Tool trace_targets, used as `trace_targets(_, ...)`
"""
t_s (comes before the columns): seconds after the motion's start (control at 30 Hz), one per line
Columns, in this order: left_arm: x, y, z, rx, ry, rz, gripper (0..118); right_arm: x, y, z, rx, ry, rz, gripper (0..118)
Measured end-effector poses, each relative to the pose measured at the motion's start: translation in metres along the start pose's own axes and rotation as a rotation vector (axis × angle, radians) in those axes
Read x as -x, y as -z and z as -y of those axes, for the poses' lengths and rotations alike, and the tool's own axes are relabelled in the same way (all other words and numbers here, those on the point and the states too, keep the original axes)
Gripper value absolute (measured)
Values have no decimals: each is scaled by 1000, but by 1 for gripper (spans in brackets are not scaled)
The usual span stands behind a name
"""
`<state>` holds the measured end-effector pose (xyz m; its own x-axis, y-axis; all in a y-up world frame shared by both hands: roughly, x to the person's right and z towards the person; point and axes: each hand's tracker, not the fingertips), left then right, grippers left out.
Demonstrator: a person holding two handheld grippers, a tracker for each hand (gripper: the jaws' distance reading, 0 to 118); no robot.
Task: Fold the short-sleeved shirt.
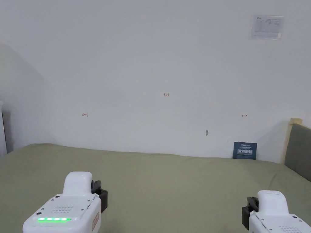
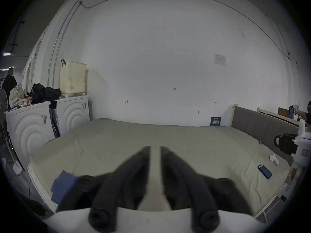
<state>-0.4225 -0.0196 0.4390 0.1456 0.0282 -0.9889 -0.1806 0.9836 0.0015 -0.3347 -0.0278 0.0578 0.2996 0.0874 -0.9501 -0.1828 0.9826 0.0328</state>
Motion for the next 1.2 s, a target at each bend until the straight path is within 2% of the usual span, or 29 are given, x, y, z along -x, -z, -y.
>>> trace_targets(0.03,2,1,-1,6,-9,11,57,0,0,-1,5,5,-3,31)
trace_targets(0.07,3,3,0,16,-27,30,68,-1,0,-2,10,12,-4,41)
trace_targets(0.1,6,7,1,26,-36,25,87,-2,2,-3,23,19,-4,61)
trace_targets(0.13,6,8,3,17,-39,16,110,-6,14,0,30,25,-7,90)
trace_targets(0.17,6,7,4,5,-42,7,111,-8,17,2,19,33,-1,110)
trace_targets(0.2,7,7,5,2,-43,9,111,-9,16,3,3,35,-2,116)
trace_targets(0.53,-6,0,-2,-4,-10,17,111,-5,-3,-6,-115,13,-33,117)
trace_targets(0.8,-15,-6,-3,-25,-1,41,111,-4,-9,-5,-132,79,-97,118)
trace_targets(1.0,-22,-8,4,-42,-5,38,111,1,-9,-10,-169,25,-104,118)
trace_targets(1.2,-17,-2,5,-11,-31,45,111,-2,-7,-11,-163,60,-188,118)
